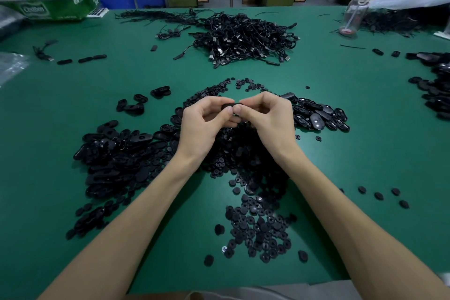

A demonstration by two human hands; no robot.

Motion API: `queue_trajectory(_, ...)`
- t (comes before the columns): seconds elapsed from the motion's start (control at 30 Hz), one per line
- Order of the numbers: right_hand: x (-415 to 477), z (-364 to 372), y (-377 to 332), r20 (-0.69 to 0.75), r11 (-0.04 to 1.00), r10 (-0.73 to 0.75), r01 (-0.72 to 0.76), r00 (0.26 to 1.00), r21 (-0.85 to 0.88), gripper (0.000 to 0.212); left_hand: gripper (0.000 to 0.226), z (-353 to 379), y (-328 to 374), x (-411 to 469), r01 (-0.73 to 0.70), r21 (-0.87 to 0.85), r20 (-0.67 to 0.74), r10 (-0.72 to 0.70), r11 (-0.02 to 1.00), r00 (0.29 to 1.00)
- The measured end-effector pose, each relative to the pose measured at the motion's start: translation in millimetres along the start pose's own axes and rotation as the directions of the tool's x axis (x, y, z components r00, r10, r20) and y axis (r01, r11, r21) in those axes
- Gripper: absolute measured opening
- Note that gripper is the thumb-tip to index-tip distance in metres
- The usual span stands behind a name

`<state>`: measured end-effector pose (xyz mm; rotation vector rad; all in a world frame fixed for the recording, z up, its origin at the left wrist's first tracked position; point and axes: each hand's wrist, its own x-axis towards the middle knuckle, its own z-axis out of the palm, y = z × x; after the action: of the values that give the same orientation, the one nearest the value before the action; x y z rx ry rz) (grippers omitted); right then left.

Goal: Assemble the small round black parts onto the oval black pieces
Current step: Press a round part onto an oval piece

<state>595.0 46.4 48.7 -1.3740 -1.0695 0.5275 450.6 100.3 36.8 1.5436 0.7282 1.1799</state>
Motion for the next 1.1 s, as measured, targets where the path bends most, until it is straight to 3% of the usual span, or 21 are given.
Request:
queue_trajectory(0.23, 2, -2, 2, 0.044, 0.999, -0.02, 0.018, 0.999, 0.027, 0.004, 0.013, -5, -2, 4, -0.022, 0.108, 0.003, 0.022, 0.994, 1.0)
queue_trajectory(0.83, -7, 6, 0, 0.062, 0.963, -0.167, 0.176, 0.984, -0.204, 0.009, 0.018, -2, 0, 3, -0.034, 0.301, -0.033, 0.046, 0.953, 0.998)
queue_trajectory(1.1, -8, 6, -4, 0.041, 0.971, -0.15, 0.155, 0.988, -0.183, 0.005, 0.015, -7, 6, 4, -0.039, 0.279, 0.003, 0.04, 0.96, 0.999)
